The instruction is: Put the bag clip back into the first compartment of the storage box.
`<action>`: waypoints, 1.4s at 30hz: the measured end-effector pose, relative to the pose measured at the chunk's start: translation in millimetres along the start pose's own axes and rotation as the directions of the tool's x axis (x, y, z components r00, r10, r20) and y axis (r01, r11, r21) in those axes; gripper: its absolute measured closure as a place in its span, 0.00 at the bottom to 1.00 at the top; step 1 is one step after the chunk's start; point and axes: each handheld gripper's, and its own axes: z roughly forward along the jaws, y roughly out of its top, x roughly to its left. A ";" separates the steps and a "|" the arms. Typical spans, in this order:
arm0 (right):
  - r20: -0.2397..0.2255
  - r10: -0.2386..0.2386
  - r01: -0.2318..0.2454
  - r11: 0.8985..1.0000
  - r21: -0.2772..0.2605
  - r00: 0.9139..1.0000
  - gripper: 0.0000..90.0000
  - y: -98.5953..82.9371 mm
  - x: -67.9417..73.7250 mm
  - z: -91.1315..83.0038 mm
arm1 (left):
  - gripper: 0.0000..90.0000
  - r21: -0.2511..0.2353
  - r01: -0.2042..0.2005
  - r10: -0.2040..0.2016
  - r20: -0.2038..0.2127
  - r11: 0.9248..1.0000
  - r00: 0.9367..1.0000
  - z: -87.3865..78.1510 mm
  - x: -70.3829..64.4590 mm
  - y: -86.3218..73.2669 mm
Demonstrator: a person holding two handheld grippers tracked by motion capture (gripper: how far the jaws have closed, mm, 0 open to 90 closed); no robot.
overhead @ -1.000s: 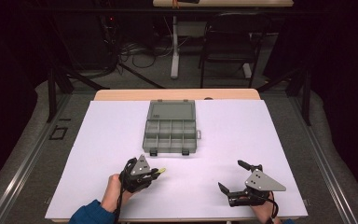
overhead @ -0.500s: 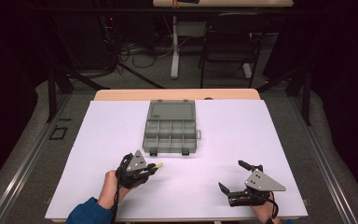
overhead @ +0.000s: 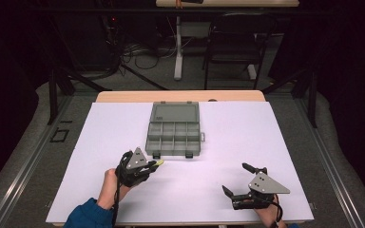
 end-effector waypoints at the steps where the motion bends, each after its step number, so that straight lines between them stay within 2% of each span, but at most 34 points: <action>1: -0.001 -0.003 0.003 1.000 -0.001 1.000 0.00 0.4 0.2 -0.1 | 0.89 0.001 0.000 0.000 0.000 1.000 1.000 -0.7 0.3 1.1; 9: -0.016 -0.014 0.014 1.000 0.001 1.000 0.00 2.7 1.6 2.8 | 0.89 -0.010 -0.004 0.003 -0.030 1.000 1.000 -3.6 7.1 11.7; 19: -0.022 -0.021 0.021 1.000 0.003 1.000 0.00 3.4 0.8 6.9 | 0.89 0.008 0.006 -0.006 -0.034 1.000 0.999 0.4 13.7 19.7; 24: -0.022 -0.010 0.010 1.000 -0.006 1.000 0.00 3.0 -0.8 6.6 | 0.89 0.003 0.013 -0.012 -0.037 1.000 0.999 0.5 16.9 23.9; 42: -0.022 -0.016 0.016 1.000 -0.009 1.000 0.00 3.6 0.2 6.8 | 0.89 -0.016 0.023 -0.023 -0.048 1.000 0.999 2.2 33.3 36.6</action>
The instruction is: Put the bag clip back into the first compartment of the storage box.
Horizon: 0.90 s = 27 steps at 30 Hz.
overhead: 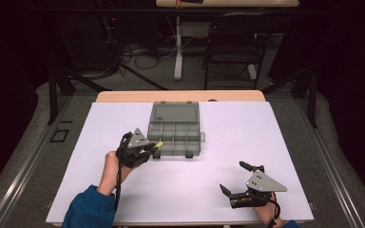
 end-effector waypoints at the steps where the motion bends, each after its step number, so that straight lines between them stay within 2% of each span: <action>1: 0.000 -0.001 0.001 1.000 0.000 1.000 0.00 0.0 0.1 0.1 | 0.89 0.005 -0.001 0.001 0.000 1.000 1.000 0.4 0.9 0.9; 15: 0.000 -0.004 0.004 1.000 0.005 1.000 0.00 -0.6 0.4 -0.6 | 0.89 -0.004 0.008 -0.008 -0.006 1.000 1.000 8.1 10.7 11.0; 27: -0.007 0.001 -0.001 1.000 0.007 1.000 0.00 -0.5 0.9 0.7 | 0.89 0.015 0.016 -0.016 -0.008 1.000 1.000 18.4 20.2 14.8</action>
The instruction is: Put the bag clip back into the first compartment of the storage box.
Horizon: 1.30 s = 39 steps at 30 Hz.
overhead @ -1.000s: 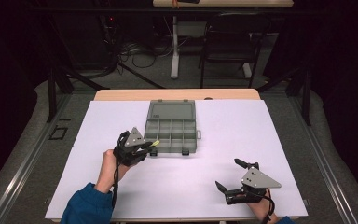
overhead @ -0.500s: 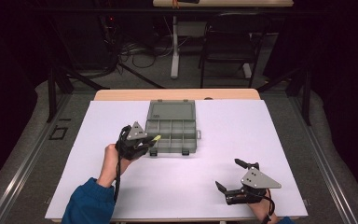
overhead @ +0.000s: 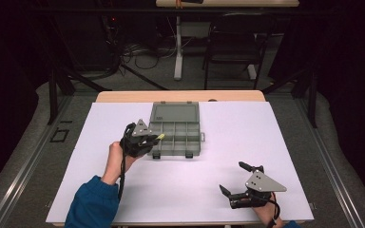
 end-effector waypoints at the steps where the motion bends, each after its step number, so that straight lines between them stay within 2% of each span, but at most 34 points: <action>1: -0.001 -0.003 0.003 1.000 0.004 1.000 0.00 0.1 0.3 0.0 | 0.89 0.000 0.002 -0.002 -0.001 1.000 1.000 1.7 1.1 -0.2; 6: -0.001 0.001 -0.001 1.000 0.003 1.000 0.00 0.1 -0.3 -0.8 | 0.89 0.010 0.014 -0.014 0.004 1.000 1.000 7.4 5.2 -1.0; 16: 0.013 0.000 0.000 1.000 0.004 1.000 0.00 0.1 -0.2 -2.0 | 0.89 0.020 -0.004 0.005 -0.005 1.000 1.000 10.8 4.2 6.9; 23: 0.021 -0.003 0.003 1.000 0.007 1.000 0.00 0.4 0.8 -3.2 | 0.89 0.021 -0.003 0.003 -0.009 1.000 1.000 15.8 3.5 11.8; 39: 0.023 -0.001 0.001 1.000 0.006 1.000 0.00 1.0 0.9 -5.0 | 0.89 0.024 0.021 -0.020 -0.041 0.999 0.999 19.7 17.5 20.9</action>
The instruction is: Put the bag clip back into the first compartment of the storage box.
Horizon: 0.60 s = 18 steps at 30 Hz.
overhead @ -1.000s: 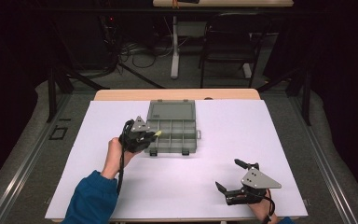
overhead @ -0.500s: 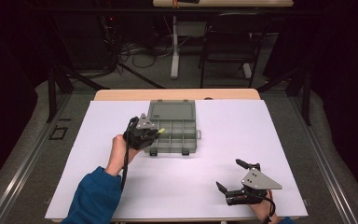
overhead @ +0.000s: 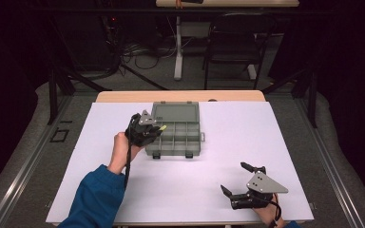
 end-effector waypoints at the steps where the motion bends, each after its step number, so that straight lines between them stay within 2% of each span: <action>1: -0.002 0.003 -0.003 1.000 0.004 1.000 0.00 0.0 0.1 0.0 | 0.89 0.003 -0.001 0.001 0.001 1.000 1.000 0.5 0.7 0.8; 18: -0.011 0.002 -0.002 1.000 0.017 1.000 0.01 -0.3 0.0 0.5 | 0.89 0.030 0.013 -0.013 -0.023 0.999 1.000 10.9 9.7 8.6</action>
